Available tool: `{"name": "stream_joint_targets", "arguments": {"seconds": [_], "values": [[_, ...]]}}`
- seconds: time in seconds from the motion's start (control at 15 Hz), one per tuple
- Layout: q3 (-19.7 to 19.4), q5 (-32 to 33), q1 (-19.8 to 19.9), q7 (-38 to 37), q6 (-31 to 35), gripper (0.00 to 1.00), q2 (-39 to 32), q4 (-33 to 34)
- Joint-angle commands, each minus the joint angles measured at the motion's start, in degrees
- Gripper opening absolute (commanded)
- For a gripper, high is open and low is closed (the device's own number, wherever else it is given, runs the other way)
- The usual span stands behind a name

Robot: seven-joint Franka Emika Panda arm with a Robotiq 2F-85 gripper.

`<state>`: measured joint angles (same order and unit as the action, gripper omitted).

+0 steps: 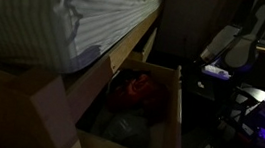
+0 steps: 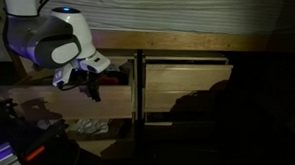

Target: Close the top left drawer under the bed

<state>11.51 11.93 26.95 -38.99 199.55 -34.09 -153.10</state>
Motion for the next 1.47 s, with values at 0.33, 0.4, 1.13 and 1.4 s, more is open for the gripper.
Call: {"name": "stream_joint_targets", "arguments": {"seconds": [0.33, 0.4, 1.13, 1.4], "values": [[7.6, -2.0, 7.6, 4.9, -0.6, 1.00, -3.6, 3.2], [7.6, -2.0, 7.6, 4.9, -0.6, 1.00, -3.6, 3.2], [7.8, -15.9, 2.2, 4.4, -4.8, 1.00, -0.5, 3.2], [9.9, -20.2, 4.7, 4.3, -22.1, 1.00, 12.1, -1.7]]}}
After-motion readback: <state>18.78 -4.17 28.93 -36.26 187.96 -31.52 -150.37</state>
